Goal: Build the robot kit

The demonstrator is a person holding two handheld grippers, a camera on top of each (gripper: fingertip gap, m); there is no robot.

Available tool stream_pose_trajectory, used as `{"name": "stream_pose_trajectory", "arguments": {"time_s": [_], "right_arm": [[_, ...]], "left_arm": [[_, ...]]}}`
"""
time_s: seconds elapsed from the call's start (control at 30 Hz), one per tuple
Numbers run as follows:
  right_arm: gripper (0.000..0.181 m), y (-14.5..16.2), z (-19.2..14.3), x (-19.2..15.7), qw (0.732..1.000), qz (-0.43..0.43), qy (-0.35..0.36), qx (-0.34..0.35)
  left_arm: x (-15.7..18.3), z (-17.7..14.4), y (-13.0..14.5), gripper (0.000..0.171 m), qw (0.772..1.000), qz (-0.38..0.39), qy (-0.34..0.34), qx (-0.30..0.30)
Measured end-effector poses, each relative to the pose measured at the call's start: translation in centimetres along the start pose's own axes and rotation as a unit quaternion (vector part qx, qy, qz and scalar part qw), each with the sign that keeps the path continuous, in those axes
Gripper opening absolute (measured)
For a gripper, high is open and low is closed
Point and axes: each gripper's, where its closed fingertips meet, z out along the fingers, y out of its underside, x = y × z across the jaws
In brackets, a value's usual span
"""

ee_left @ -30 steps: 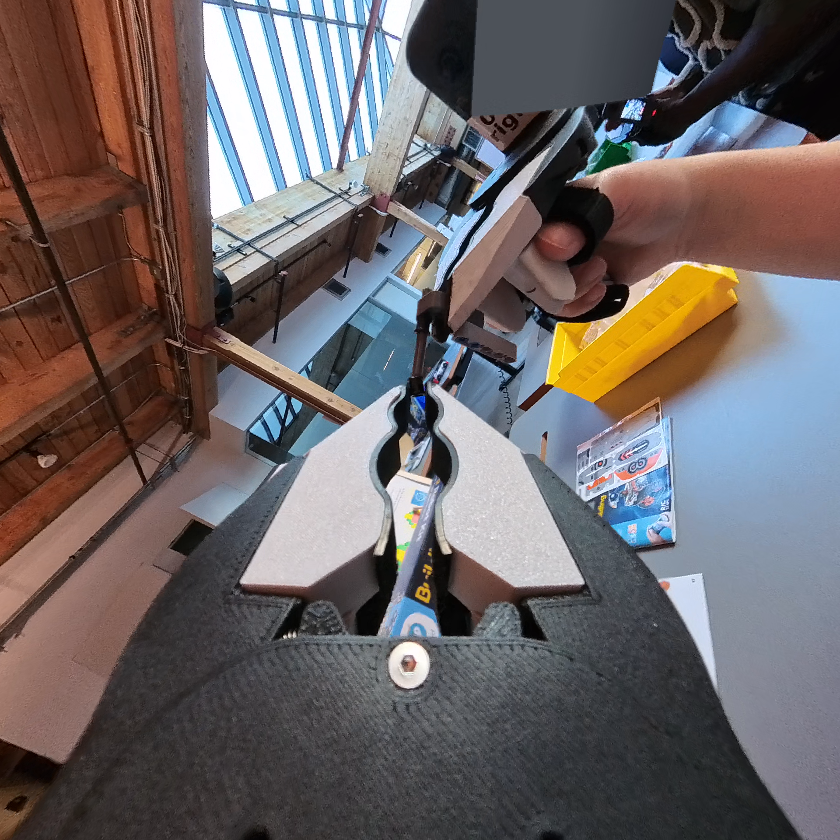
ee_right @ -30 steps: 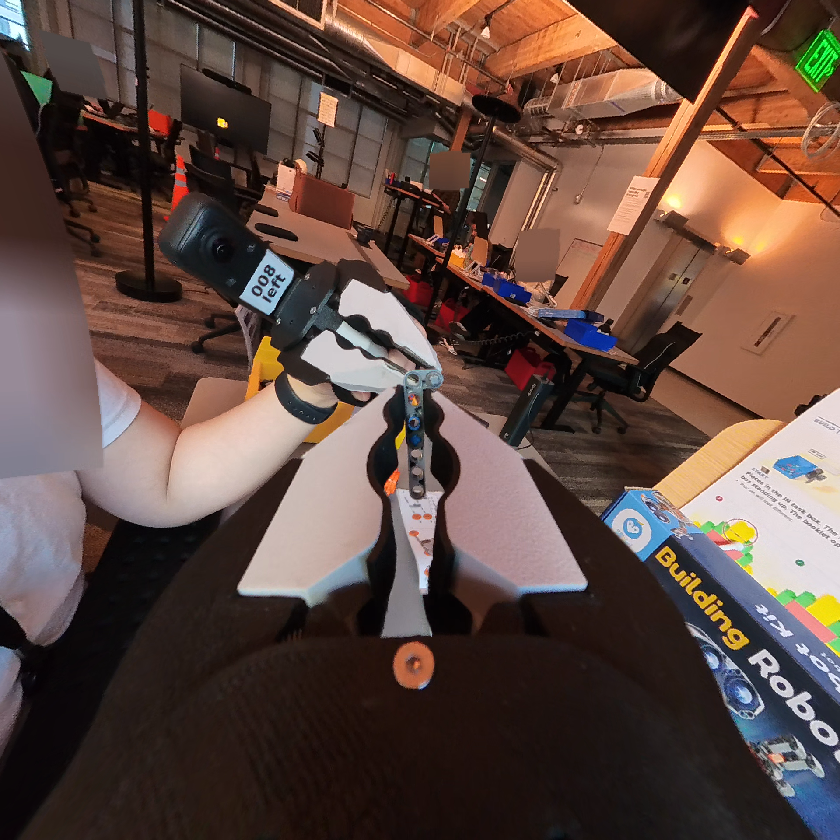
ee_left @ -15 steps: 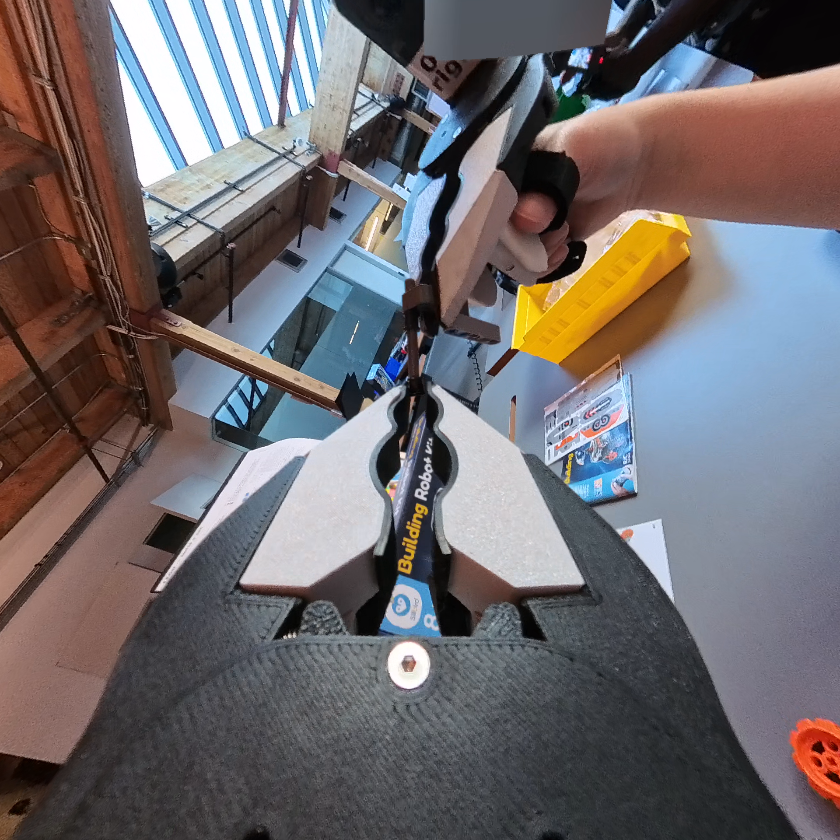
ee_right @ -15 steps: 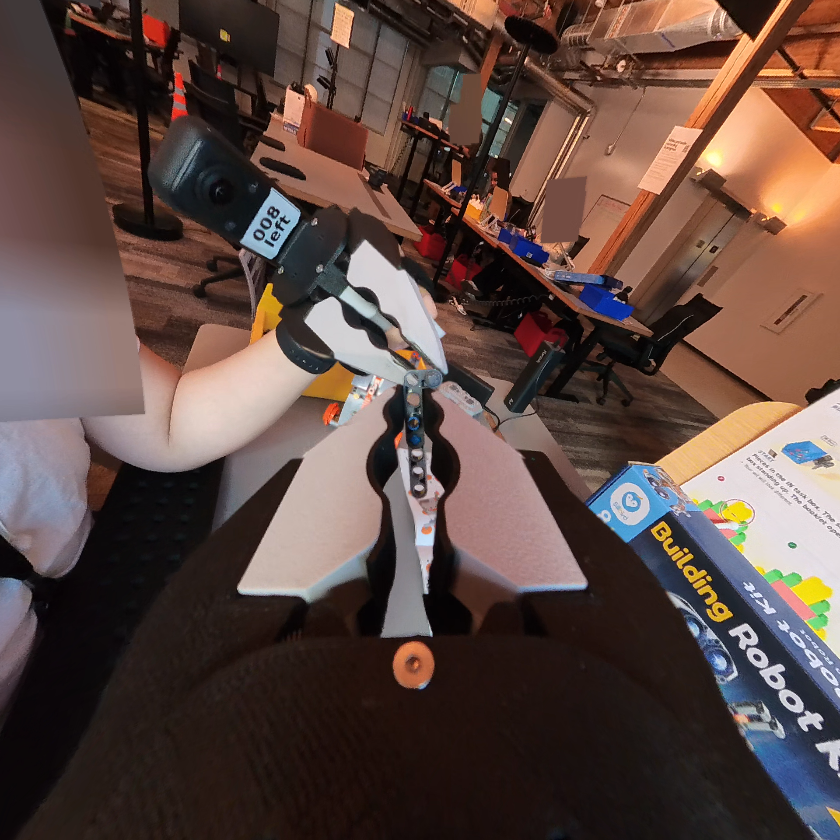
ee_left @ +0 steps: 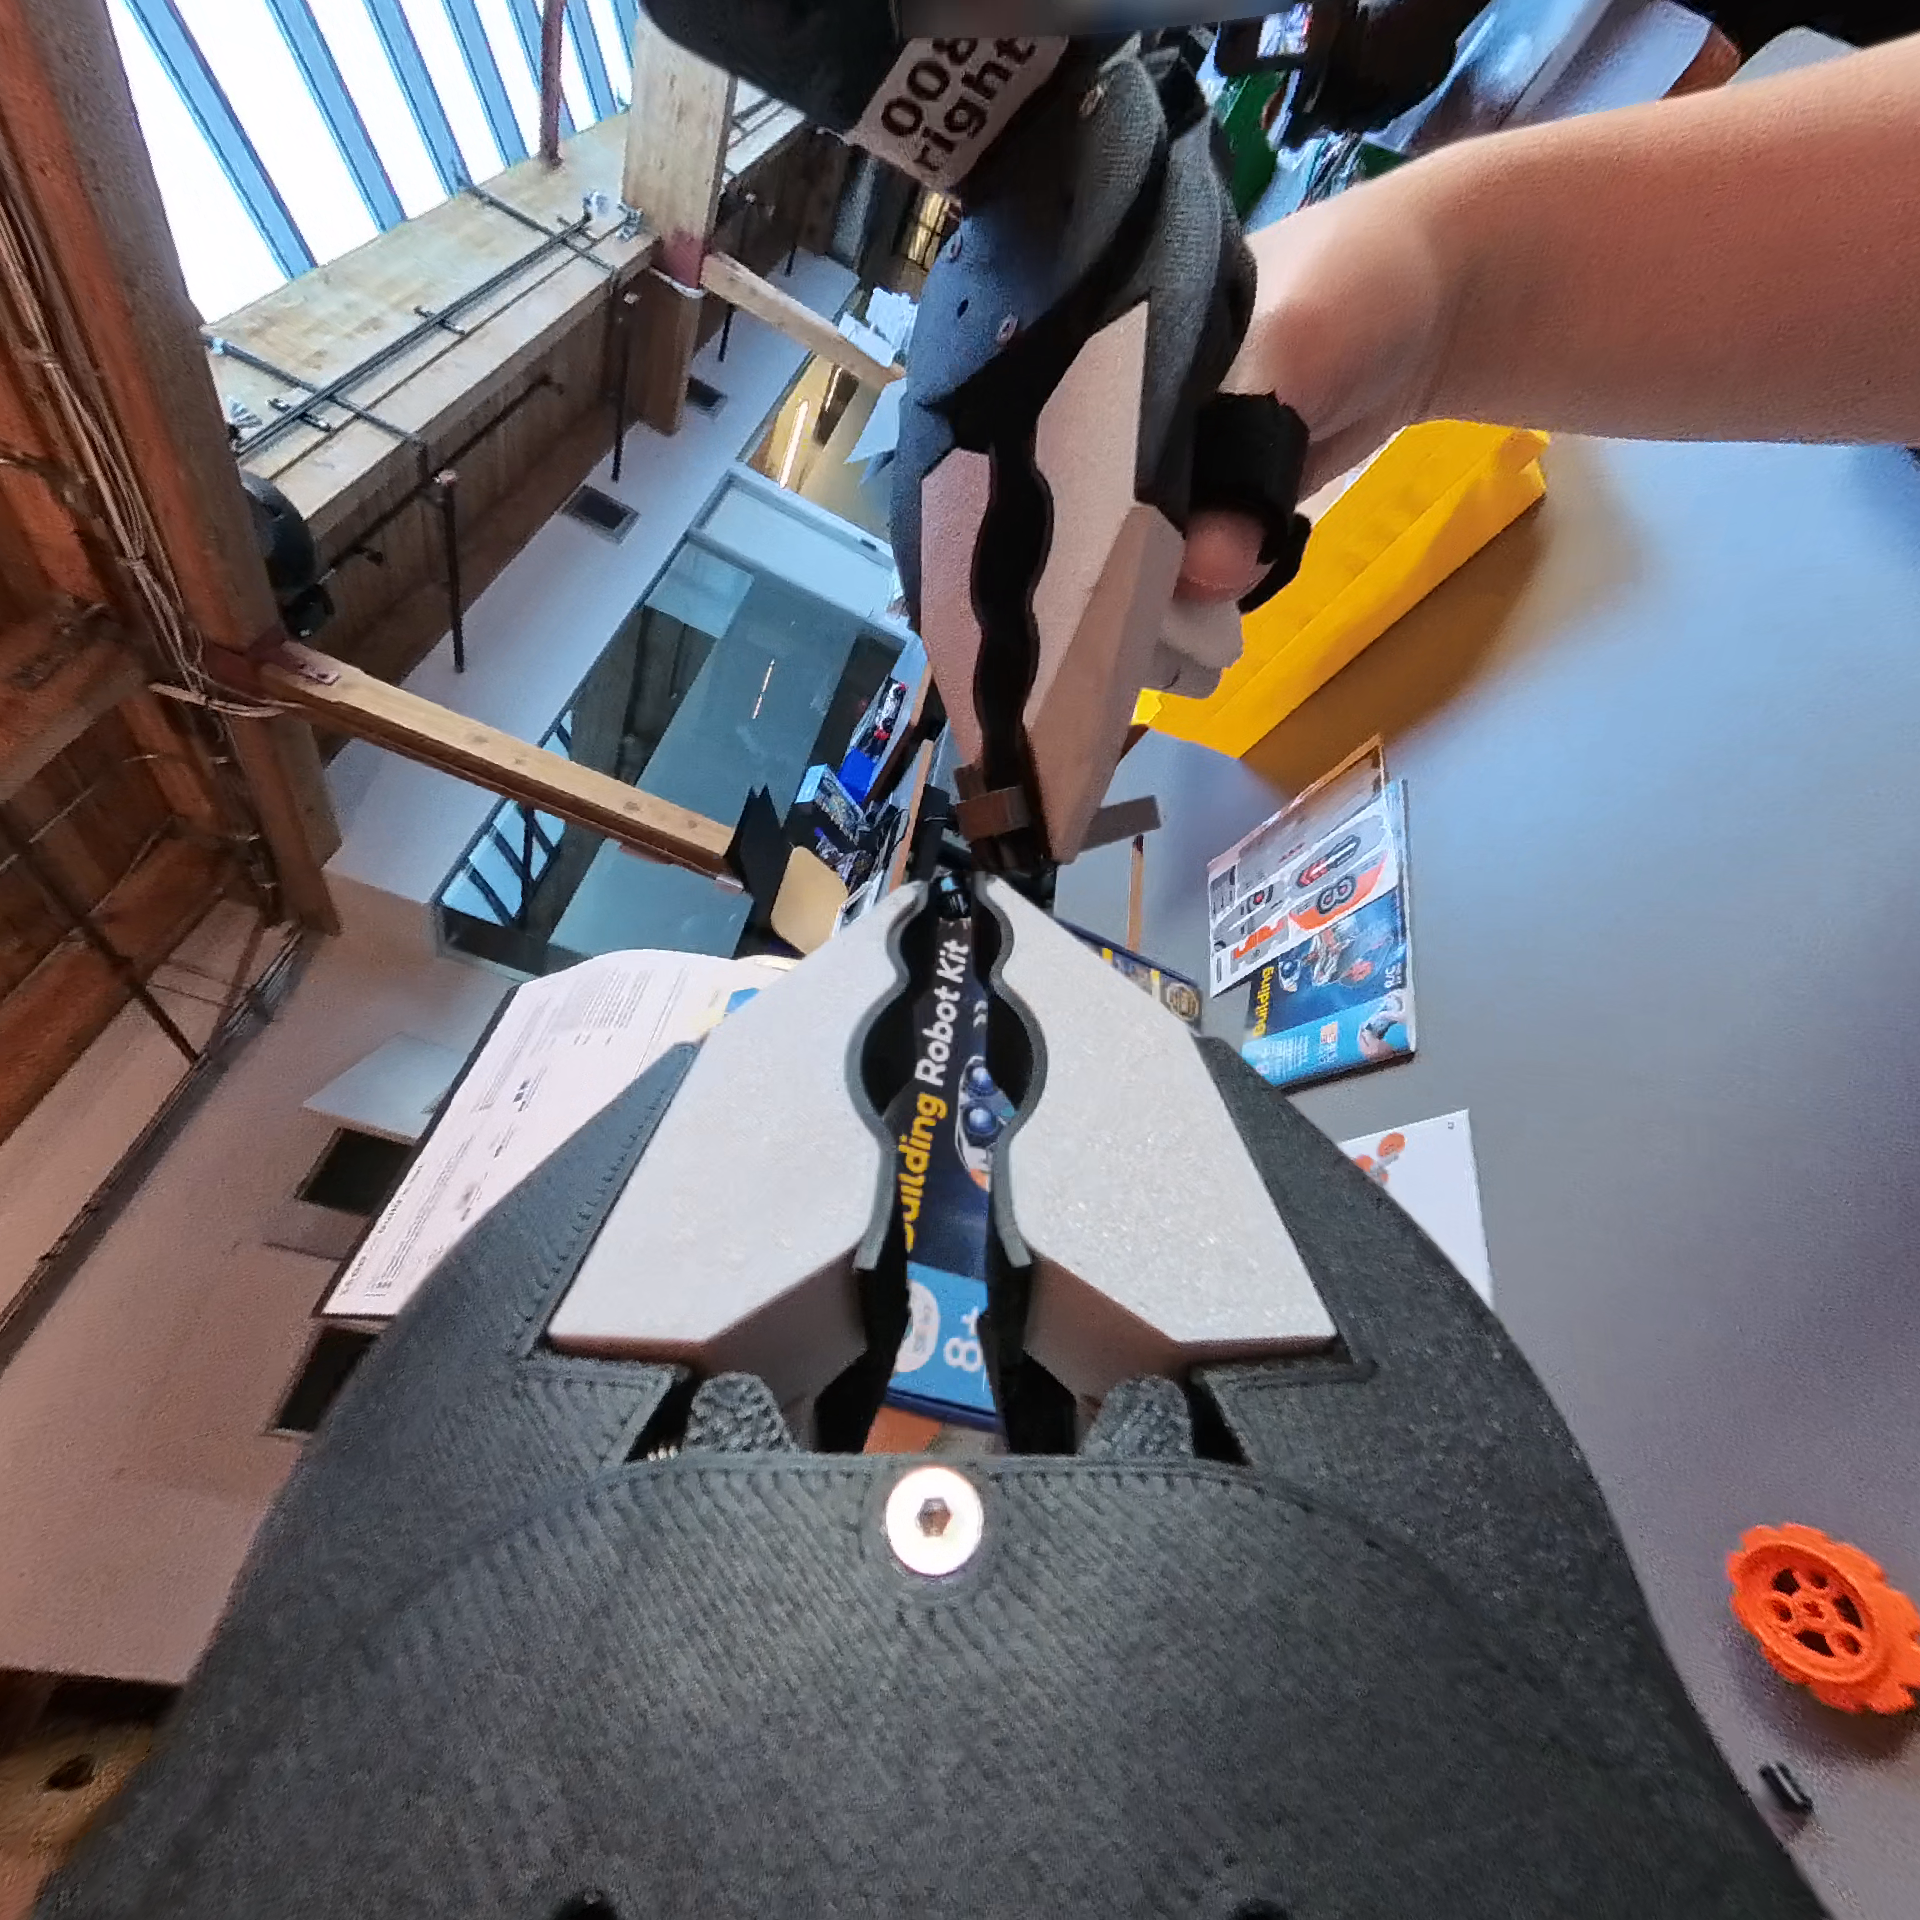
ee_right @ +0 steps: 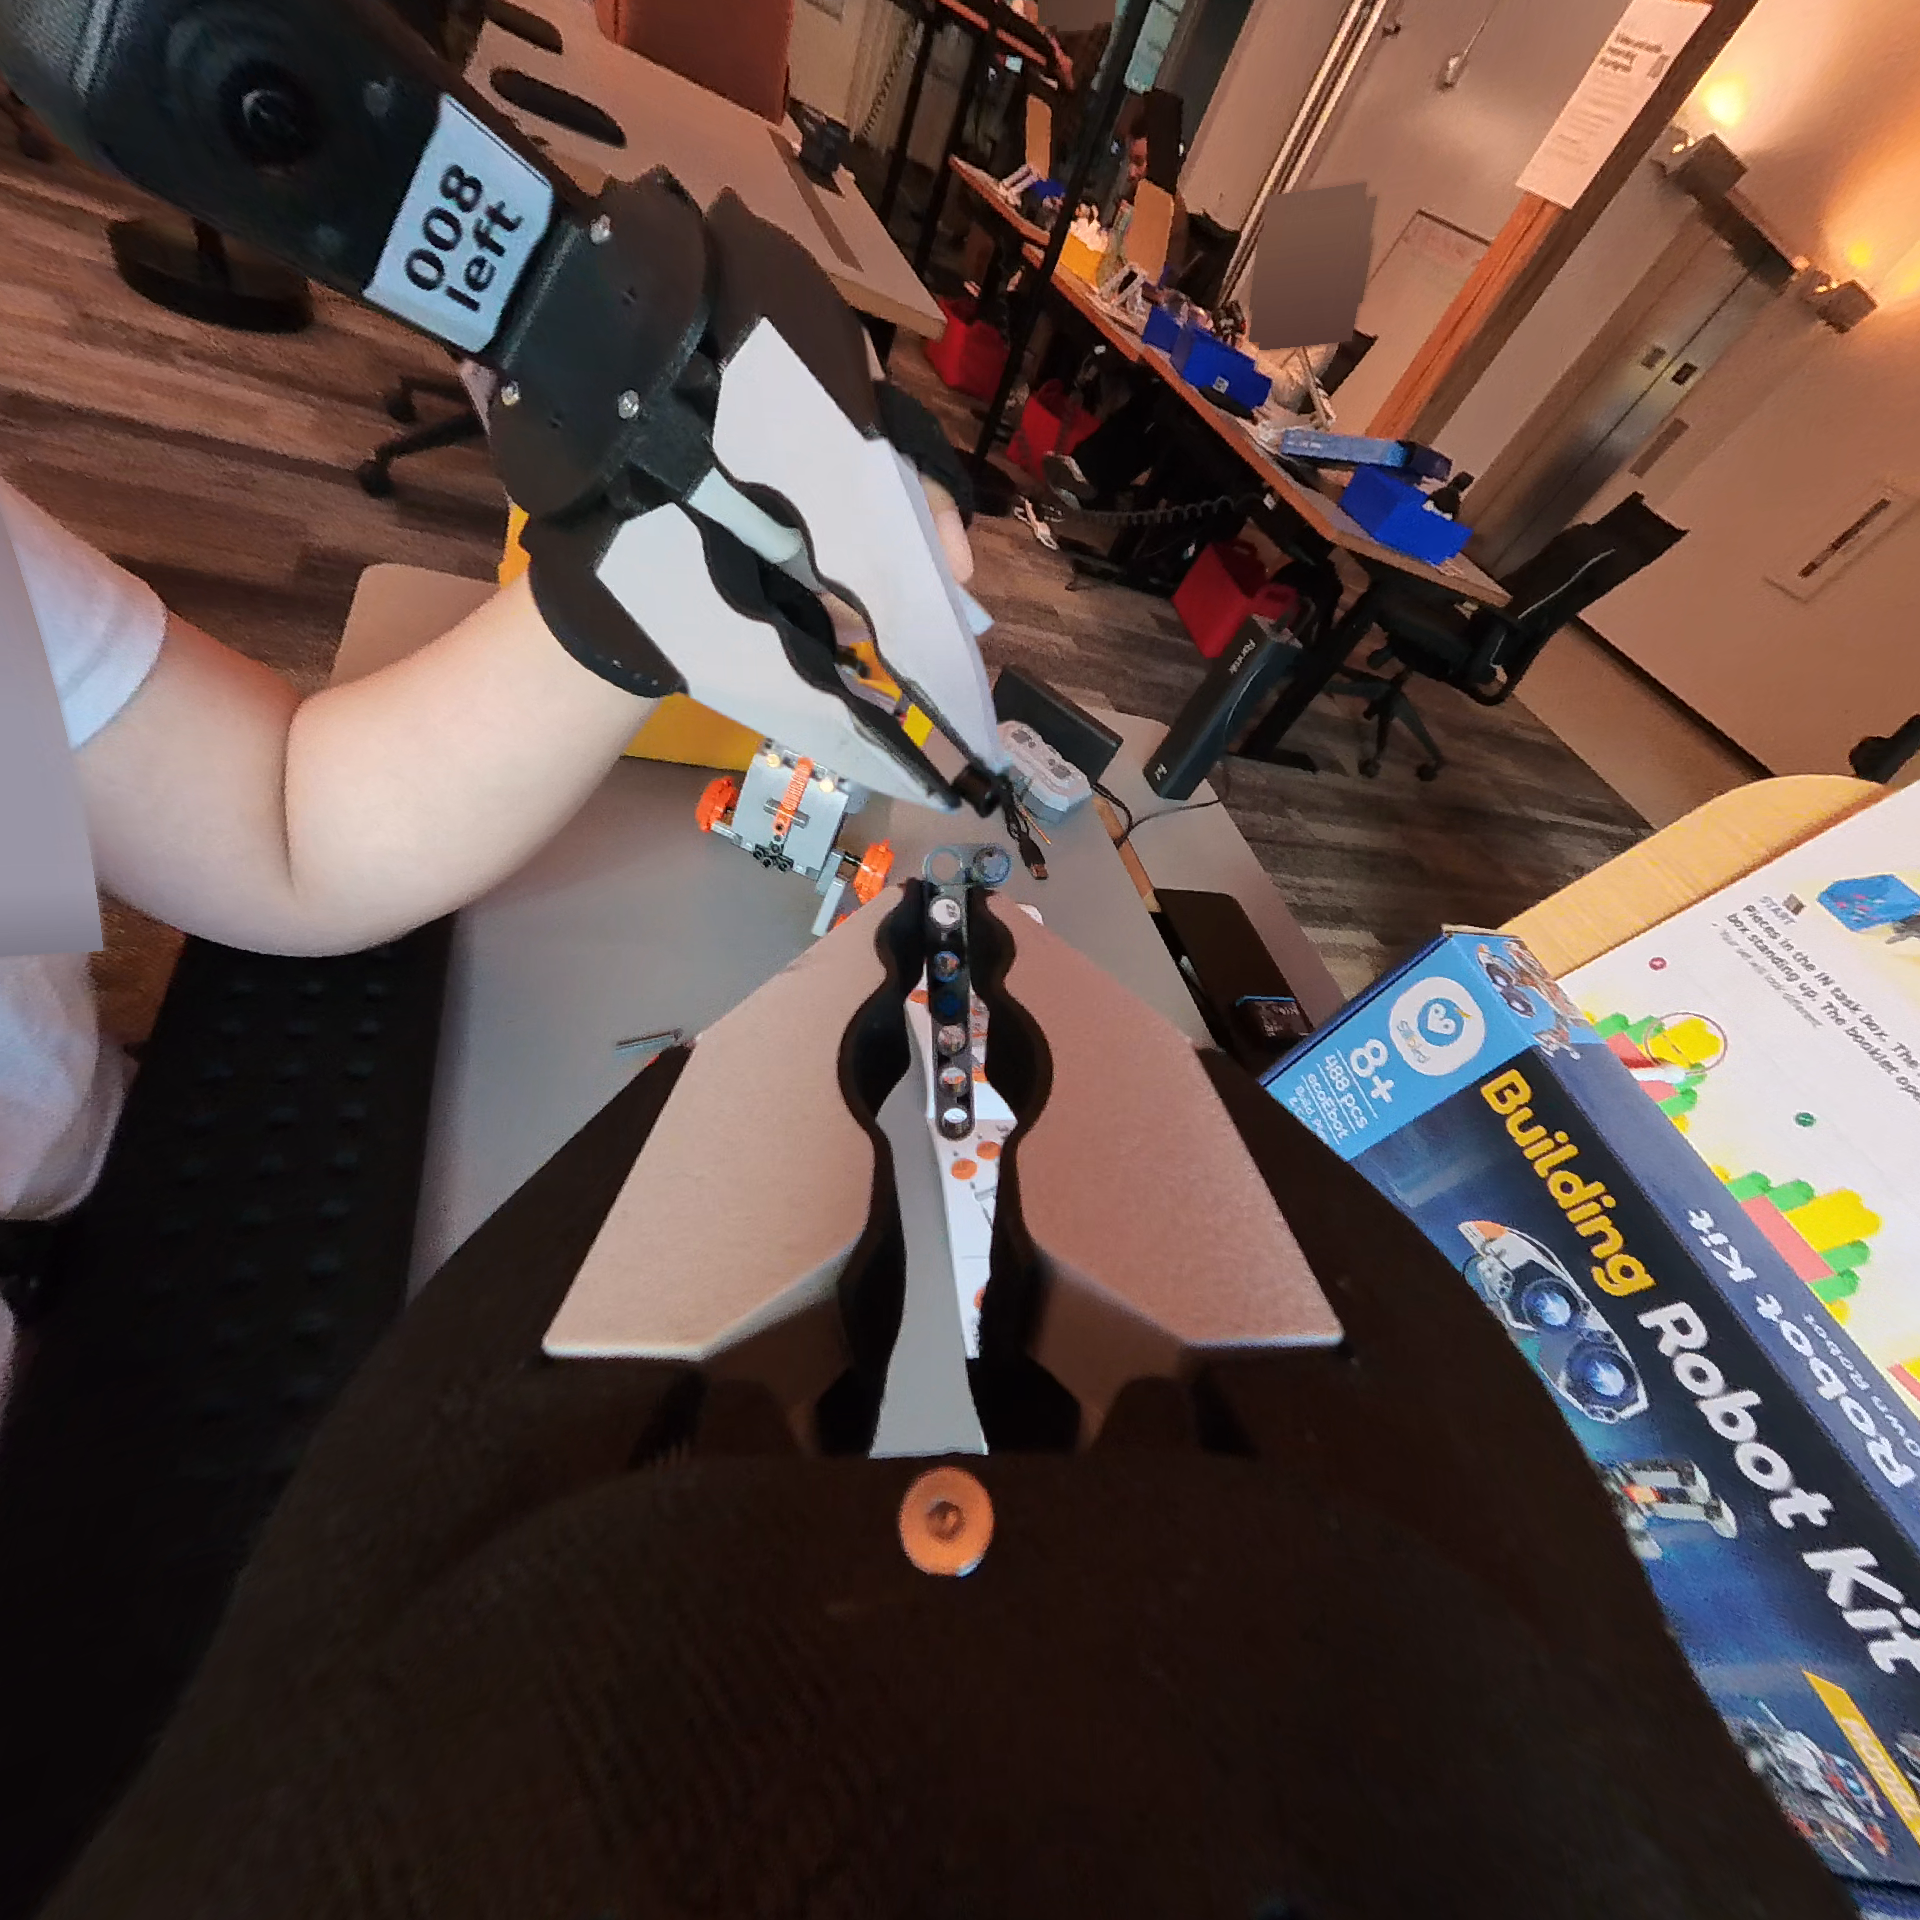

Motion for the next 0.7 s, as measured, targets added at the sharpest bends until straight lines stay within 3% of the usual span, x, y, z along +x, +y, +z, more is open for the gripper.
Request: {"name": "stream_pose_trajectory", "arguments": {"time_s": [0.13, 0.3, 0.47, 0.7], "right_arm": [[0.006, -2.0, -1.4, 0.8, 0.996, 0.034, -0.003, 0.083], [0.006, -4.8, -2.7, -0.2, 0.976, 0.089, -0.069, 0.185], [0.005, -6.2, -3.0, -1.2, 0.960, 0.116, -0.117, 0.227], [0.005, -7.8, -3.9, -2.2, 0.929, 0.158, -0.182, 0.280]], "left_arm": [[-0.5, -0.7, -0.6, 0.004, 0.999, -0.032, 0.001, 0.037], [-1.3, -1.3, -2.3, 0.003, 0.994, -0.048, -0.017, 0.099], [-1.9, -2.2, -4.1, 0.003, 0.985, -0.049, -0.036, 0.161], [-2.4, -2.8, -5.2, 0.003, 0.977, -0.047, -0.059, 0.200]]}}
